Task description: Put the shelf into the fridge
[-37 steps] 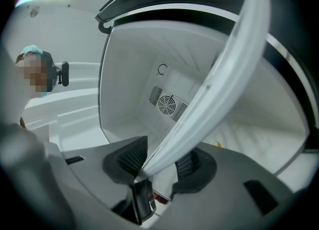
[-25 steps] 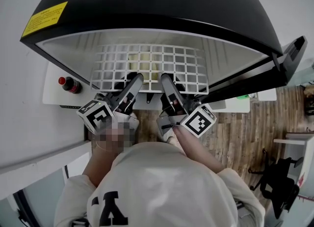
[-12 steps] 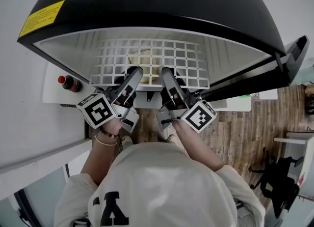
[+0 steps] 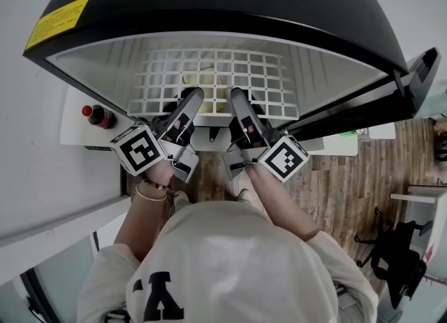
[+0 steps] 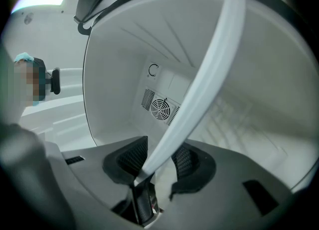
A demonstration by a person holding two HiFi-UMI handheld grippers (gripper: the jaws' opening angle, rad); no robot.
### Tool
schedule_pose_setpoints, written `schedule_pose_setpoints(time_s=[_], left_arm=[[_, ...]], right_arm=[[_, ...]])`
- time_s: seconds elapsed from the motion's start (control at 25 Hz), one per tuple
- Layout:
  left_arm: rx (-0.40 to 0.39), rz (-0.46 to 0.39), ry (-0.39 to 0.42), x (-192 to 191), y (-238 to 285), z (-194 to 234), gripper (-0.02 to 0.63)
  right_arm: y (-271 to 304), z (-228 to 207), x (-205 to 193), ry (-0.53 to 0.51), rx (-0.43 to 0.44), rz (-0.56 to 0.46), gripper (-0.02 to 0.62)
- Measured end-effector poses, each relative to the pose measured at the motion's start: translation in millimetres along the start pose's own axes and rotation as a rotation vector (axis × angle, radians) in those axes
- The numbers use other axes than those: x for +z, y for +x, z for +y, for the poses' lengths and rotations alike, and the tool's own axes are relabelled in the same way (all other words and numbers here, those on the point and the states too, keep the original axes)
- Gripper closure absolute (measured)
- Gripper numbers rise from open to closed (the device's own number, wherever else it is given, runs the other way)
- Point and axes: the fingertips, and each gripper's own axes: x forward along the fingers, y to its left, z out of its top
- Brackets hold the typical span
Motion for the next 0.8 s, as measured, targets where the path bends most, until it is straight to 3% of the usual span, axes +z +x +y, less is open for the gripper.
schedule_pose_setpoints(time_s=[0.56,0.8], left_arm=[[-0.001,-0.004,-0.009,3.6,5.3,2.9,0.485],[0.036,0.005,0.001,4.7,4.3,8.8,0.485]], right_arm=[[4.0,-5.6,1.8,0.006,-0.014,0.004,0.437],[5.7,-6.8,1.7,0.007,-0.015,0.006,0.437]])
